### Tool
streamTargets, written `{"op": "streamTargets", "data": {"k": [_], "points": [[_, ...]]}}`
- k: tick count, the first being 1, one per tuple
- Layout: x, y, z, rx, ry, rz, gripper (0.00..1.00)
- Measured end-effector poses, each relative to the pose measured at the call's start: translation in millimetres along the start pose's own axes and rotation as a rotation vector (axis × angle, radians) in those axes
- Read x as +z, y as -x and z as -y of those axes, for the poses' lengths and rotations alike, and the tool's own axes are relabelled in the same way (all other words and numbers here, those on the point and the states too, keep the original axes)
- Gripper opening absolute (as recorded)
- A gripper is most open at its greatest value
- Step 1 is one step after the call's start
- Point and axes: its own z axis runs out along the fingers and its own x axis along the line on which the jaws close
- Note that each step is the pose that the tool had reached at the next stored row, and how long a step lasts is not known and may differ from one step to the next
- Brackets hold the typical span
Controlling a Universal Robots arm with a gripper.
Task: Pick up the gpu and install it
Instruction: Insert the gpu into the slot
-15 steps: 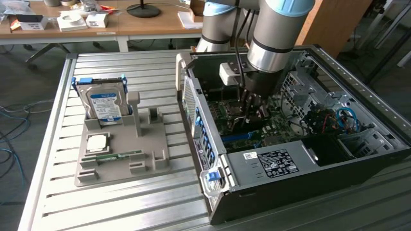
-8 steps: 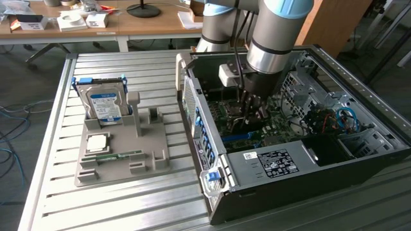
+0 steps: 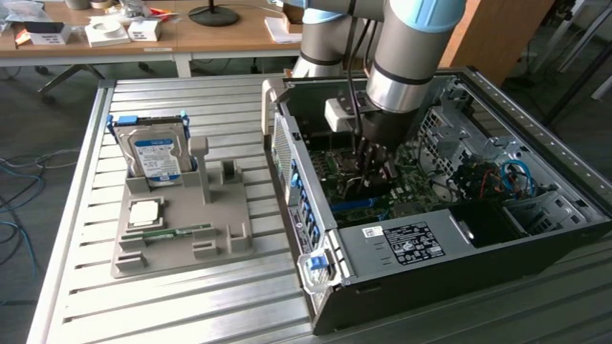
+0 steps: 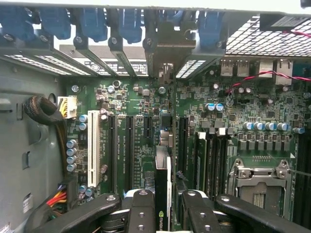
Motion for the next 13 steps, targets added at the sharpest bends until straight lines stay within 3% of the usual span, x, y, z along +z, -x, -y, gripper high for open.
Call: {"op": "streamTargets", "data": {"k": [13], "points": [[2.1,0.0,0.0,0.000,0.0000,0.0001,0.26]]}}
